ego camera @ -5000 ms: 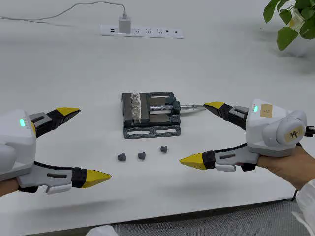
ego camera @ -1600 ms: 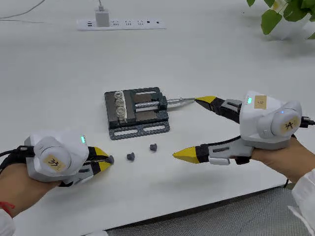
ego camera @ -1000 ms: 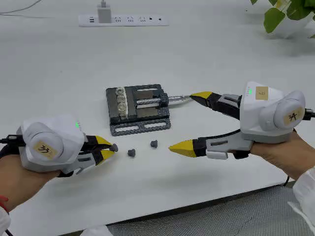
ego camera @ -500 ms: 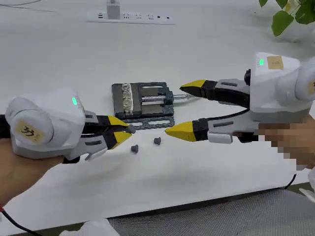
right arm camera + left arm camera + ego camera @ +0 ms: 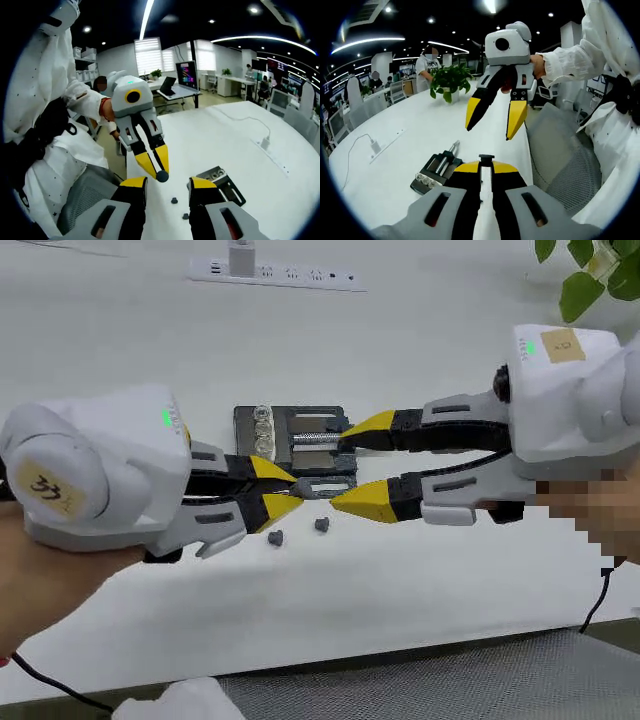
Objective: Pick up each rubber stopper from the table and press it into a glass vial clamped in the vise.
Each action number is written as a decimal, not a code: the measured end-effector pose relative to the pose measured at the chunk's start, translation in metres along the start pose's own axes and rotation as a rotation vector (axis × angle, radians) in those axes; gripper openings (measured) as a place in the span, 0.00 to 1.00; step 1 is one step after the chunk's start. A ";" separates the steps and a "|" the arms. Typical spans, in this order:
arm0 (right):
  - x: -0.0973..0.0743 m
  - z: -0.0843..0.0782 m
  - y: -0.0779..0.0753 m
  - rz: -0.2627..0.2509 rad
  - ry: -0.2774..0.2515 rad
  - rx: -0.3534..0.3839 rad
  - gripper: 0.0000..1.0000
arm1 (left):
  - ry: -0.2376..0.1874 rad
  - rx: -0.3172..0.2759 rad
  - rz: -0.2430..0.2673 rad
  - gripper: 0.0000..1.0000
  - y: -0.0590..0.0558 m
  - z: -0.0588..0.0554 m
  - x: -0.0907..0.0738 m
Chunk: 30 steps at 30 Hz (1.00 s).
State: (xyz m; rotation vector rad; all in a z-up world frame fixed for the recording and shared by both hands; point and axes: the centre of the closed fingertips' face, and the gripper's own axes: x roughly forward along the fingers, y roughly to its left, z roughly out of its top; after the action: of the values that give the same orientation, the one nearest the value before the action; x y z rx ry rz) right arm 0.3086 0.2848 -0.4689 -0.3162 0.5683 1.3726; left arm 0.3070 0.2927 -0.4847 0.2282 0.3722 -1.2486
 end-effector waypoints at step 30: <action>0.004 0.002 0.023 0.097 0.043 -0.025 0.08 | -0.016 0.048 -0.060 0.03 -0.015 0.016 0.001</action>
State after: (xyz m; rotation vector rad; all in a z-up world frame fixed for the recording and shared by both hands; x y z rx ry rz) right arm 0.2873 0.2935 -0.4671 -0.3426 0.6088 1.4700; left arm 0.2956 0.2814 -0.4702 0.2492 0.3378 -1.3184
